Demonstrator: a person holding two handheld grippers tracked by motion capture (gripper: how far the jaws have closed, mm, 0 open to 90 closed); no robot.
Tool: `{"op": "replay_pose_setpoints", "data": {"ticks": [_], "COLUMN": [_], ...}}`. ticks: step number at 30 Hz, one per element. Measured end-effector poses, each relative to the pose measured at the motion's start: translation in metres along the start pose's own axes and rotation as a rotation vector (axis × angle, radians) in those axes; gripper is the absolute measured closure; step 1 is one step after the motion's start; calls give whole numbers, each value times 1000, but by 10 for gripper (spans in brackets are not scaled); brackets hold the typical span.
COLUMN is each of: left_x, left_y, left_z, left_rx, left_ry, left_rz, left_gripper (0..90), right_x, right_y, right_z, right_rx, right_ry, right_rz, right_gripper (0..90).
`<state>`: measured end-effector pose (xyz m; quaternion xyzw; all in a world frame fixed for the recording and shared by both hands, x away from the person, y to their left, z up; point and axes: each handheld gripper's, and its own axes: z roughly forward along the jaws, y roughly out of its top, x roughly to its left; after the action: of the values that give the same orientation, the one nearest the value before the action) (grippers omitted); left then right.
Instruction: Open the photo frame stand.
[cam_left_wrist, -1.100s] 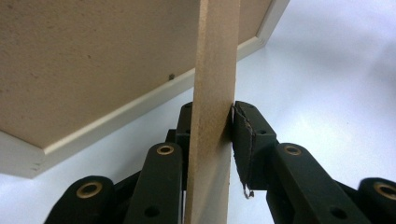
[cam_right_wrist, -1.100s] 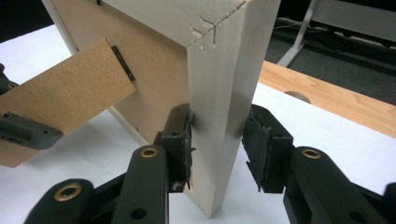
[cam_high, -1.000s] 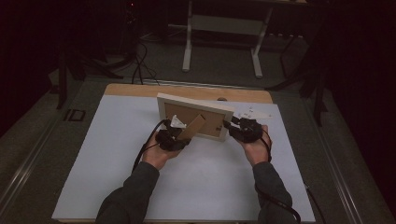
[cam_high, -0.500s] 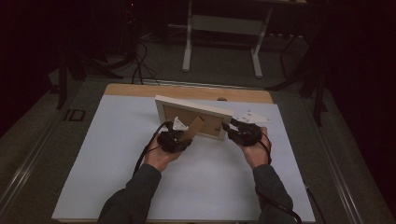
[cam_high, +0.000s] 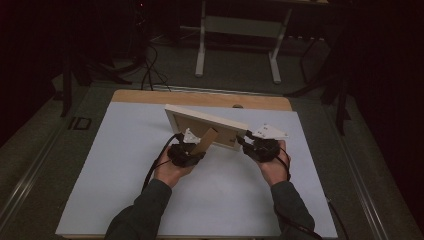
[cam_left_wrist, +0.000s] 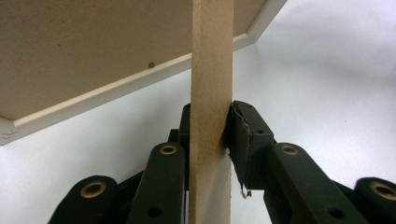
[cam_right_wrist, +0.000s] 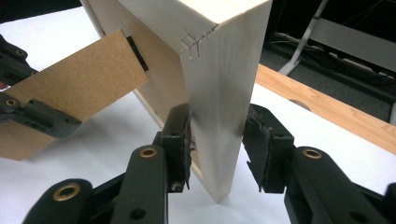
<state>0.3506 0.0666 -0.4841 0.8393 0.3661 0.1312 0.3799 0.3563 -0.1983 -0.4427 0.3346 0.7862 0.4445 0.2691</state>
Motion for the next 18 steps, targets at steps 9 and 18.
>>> {"op": "replay_pose_setpoints", "data": {"ticks": [9,18], "left_x": [-2,-3], "left_y": [-5,-8], "left_z": [0,1], "left_rx": [-1,5], "left_ry": [-7,-8], "left_rz": [-7,-5], "left_gripper": [767,772], "right_x": [4,8], "right_y": [-2,-4], "right_z": [-2,-5], "right_rx": [1,3], "right_ry": [1,3], "right_rz": [-21,-42], "right_gripper": [615,614]}}
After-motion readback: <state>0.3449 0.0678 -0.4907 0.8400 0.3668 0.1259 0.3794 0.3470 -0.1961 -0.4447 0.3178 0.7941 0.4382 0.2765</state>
